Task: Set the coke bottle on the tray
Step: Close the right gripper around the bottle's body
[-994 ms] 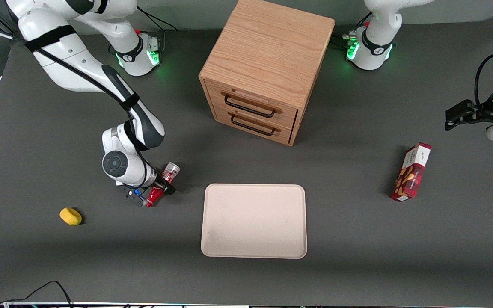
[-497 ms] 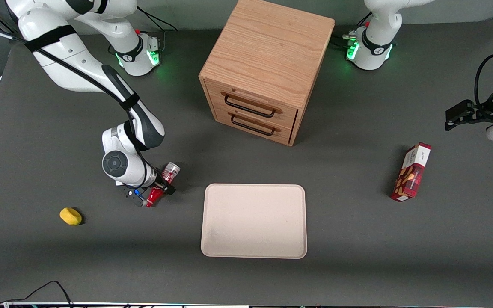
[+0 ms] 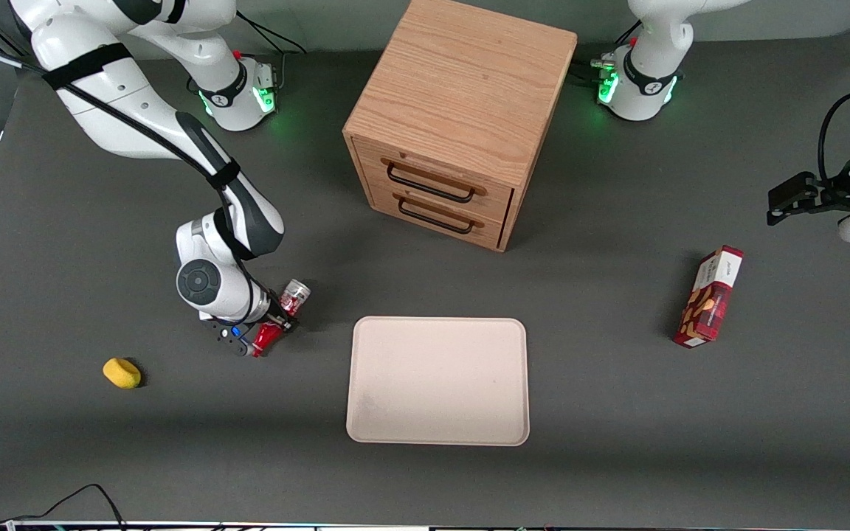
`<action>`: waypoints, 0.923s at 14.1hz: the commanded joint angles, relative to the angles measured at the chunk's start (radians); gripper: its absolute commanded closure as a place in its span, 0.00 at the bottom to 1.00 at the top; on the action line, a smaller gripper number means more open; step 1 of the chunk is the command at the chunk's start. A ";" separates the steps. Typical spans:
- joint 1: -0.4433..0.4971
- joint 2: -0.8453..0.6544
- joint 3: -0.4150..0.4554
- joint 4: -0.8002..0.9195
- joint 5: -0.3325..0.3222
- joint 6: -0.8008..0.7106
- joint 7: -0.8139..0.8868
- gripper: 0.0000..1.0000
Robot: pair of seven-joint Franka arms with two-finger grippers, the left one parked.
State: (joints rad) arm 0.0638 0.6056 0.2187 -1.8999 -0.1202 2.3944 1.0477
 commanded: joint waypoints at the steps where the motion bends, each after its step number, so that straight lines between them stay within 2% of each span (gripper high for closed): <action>1: 0.001 -0.012 0.002 -0.007 -0.022 0.008 0.025 1.00; 4: -0.001 -0.027 0.004 0.025 -0.022 -0.027 0.008 1.00; 8: 0.004 -0.120 0.016 0.113 -0.026 -0.223 -0.026 1.00; 10: 0.001 -0.167 0.033 0.213 -0.024 -0.386 -0.108 1.00; 13: 0.001 -0.167 0.067 0.457 -0.018 -0.628 -0.230 1.00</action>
State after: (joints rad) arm 0.0639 0.4281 0.2633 -1.6010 -0.1364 1.9015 0.8921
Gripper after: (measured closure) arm 0.436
